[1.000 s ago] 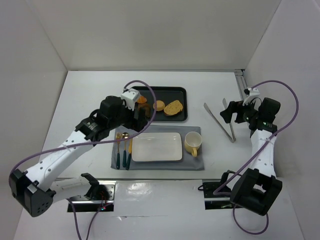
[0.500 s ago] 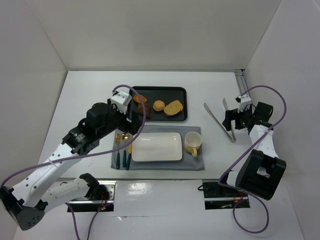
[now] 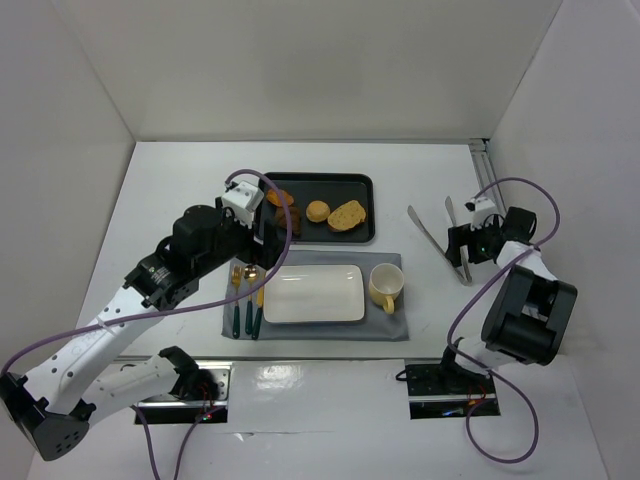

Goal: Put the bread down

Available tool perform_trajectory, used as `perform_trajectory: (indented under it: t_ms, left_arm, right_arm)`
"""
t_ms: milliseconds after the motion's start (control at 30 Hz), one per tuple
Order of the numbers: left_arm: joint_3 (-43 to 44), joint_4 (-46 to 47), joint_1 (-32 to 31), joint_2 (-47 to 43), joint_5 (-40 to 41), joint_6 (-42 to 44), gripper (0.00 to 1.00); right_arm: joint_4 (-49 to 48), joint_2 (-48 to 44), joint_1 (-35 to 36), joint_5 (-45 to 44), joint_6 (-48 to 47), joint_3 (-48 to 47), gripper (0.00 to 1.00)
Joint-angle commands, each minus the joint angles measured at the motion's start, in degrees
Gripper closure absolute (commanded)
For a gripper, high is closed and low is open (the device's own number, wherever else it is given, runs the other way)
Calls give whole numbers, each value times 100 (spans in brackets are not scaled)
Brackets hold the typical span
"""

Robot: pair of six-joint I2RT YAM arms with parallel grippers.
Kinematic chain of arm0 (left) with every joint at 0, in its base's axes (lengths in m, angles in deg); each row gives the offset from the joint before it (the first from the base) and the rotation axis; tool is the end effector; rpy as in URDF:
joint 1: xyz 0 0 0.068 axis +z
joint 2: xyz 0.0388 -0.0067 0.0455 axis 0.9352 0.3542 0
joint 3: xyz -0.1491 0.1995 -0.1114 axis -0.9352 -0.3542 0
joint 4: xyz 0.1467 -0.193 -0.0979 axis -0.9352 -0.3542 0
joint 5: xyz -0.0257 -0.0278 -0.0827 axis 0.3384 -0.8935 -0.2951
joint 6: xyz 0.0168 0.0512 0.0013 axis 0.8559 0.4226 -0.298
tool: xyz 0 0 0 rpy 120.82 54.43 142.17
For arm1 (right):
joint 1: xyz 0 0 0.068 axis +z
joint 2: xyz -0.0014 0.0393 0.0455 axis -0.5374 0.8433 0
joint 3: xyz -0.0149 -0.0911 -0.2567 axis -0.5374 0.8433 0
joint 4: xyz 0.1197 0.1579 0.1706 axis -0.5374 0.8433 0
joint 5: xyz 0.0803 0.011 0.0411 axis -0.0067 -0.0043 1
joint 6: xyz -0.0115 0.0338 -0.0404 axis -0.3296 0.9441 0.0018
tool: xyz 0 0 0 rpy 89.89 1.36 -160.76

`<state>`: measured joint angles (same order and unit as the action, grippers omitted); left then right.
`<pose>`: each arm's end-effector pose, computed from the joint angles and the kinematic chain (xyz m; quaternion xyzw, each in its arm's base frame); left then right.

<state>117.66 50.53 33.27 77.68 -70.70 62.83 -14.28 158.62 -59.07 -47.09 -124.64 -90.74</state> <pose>0.1673 -0.1205 0.3666 0.1498 0.7880 -0.2434 0.5454 0.2535 -0.1070 0.1832 -0.1526 0.9080 0.0503 0.3870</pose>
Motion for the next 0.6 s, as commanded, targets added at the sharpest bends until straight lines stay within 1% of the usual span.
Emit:
perform_trajectory:
  t_ms: [0,233,333,500,567]
  left_arm:
    - [-2,245,-14,-26,-60,53,0]
    - [-2,245,-14,27,-60,53,0]
    - [-2,245,-14,27,-7,53,0]
    - [-2,245,-14,27,-7,53,0]
    - [-2,245,-14,27,-7,53,0]
  right_arm:
    - [-404,200,-33,120,-145,-83,0]
    - [-405,508,73,234,-364,-197,0]
    - [-457,569,326,182,-435,-137,0]
    - [-791,631,696,-292,-497,22,0]
    - [-791,762,819,-346,-497,22,0]
